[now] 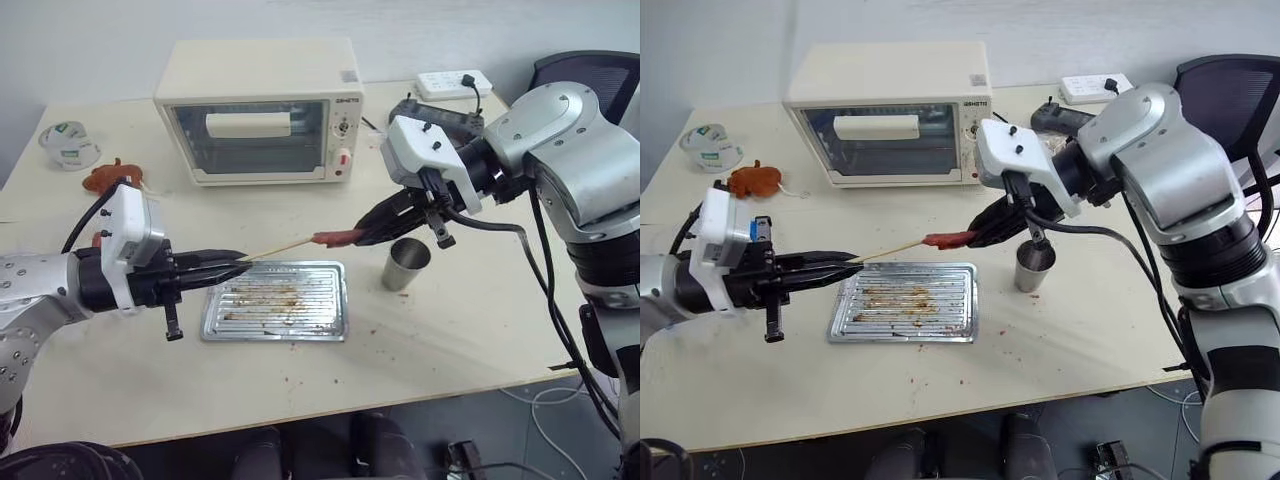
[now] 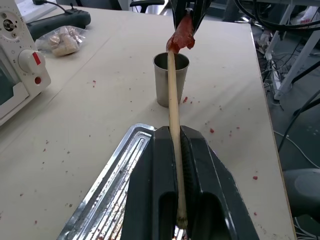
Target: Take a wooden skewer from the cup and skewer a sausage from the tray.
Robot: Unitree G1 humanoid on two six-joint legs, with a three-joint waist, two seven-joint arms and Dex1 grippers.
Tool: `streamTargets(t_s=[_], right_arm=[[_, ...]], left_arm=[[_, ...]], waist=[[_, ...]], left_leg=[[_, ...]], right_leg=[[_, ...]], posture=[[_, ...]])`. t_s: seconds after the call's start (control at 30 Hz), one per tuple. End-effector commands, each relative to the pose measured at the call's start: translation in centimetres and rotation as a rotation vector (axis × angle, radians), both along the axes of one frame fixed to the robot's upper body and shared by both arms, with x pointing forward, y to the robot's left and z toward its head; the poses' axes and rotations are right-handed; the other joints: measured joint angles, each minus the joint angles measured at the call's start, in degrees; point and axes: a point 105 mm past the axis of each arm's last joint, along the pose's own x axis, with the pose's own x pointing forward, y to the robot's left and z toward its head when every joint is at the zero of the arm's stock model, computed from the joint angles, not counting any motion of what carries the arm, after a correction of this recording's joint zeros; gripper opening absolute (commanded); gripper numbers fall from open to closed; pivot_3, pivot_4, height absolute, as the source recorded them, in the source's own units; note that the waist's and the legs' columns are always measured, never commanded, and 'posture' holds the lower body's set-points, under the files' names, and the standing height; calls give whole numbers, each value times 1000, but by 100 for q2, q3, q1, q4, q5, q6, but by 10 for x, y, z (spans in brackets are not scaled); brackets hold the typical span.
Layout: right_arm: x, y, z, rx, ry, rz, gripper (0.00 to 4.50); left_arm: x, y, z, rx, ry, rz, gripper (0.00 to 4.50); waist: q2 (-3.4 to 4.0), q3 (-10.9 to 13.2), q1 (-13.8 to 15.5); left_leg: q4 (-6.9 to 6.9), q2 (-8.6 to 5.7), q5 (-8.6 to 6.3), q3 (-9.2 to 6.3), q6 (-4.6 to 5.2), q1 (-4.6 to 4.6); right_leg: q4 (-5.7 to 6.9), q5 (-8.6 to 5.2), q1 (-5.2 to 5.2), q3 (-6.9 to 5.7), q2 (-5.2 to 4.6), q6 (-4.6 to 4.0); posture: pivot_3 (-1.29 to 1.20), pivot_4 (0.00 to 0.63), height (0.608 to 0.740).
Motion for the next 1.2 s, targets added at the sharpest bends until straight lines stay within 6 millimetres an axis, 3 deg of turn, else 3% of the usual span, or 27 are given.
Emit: streamTargets(t_s=[0.03,0.43,0.73,1.2], right_arm=[[-7,-1,8,2,-44,29,303],[-5,-1,6,2,-53,28,303],[4,-12,10,3,-76,-16,303],[2,-3,4,6,-77,18,303]], left_arm=[[-2,-4,5,10,-33,-36,0],[-1,-1,5,46,-33,-47,0],[-3,13,1,79,-27,-7,0],[-1,-1,8,77,-52,-70,0]], waist=[[0,0,17],[0,0,22],[0,0,19],[0,0,22]], left_leg=[[0,0,0,0,0,0],[3,-3,0,0,0,-1],[4,-2,0,1,-1,-1],[7,-3,0,1,-1,-1]], right_leg=[[0,0,0,0,0,0],[1,0,0,0,3,0],[1,0,0,0,10,0],[6,0,0,2,10,0]], posture=[[0,150,740],[0,150,740],[0,150,740],[0,150,740]])
